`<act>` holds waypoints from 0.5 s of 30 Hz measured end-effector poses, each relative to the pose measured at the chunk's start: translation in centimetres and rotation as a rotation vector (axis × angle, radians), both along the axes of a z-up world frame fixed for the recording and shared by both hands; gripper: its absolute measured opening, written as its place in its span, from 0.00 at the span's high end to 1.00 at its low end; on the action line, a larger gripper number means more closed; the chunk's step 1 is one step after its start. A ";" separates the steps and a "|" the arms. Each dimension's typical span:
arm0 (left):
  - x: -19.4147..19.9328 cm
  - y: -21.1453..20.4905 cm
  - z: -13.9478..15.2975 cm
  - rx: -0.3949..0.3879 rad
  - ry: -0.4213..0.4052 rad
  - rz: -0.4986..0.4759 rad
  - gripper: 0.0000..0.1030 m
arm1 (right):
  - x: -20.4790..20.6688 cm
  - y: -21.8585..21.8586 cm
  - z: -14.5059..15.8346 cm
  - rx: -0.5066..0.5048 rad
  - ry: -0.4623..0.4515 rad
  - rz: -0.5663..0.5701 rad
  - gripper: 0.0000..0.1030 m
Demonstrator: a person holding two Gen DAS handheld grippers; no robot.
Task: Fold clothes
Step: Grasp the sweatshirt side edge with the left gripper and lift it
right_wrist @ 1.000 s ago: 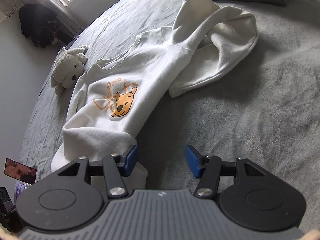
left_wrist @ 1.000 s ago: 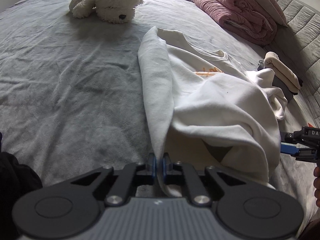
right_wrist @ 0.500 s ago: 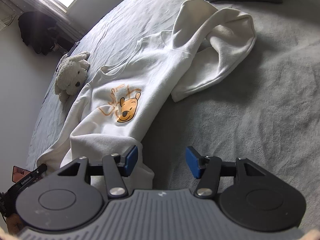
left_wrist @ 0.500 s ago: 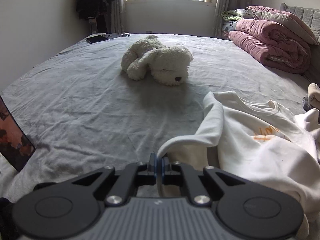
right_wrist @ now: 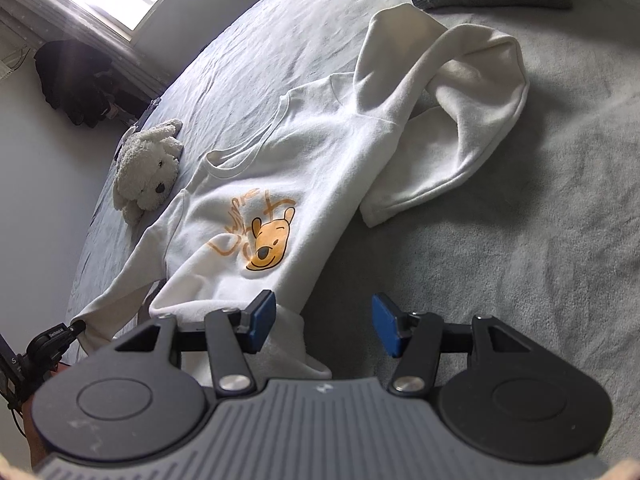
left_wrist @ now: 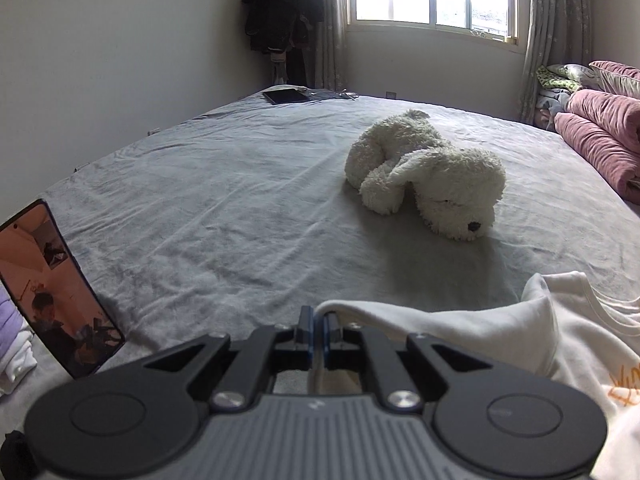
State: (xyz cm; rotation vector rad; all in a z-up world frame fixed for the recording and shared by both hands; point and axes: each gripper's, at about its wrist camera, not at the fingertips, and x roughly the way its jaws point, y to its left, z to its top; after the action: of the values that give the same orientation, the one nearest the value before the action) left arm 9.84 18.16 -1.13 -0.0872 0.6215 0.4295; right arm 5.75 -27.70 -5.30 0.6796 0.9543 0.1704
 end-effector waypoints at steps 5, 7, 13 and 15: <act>0.2 -1.4 -0.2 0.020 0.034 -0.033 0.68 | 0.6 -0.9 -0.5 0.056 0.022 -0.023 0.44; -0.1 -2.1 0.0 0.016 0.047 -0.073 0.53 | 0.6 -1.2 -0.5 0.063 0.023 -0.027 0.44; -2.0 -4.5 0.2 0.037 0.085 -0.169 0.39 | 0.6 -1.5 -0.1 0.065 0.007 -0.021 0.45; -2.7 -5.0 0.5 0.016 0.091 -0.202 0.38 | 0.7 -1.3 -0.2 0.075 0.007 -0.013 0.50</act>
State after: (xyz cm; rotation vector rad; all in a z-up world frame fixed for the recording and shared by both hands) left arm 7.11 13.14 -0.67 0.0114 0.7091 0.2435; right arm 6.43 -28.95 -5.46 0.7558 0.9540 0.1937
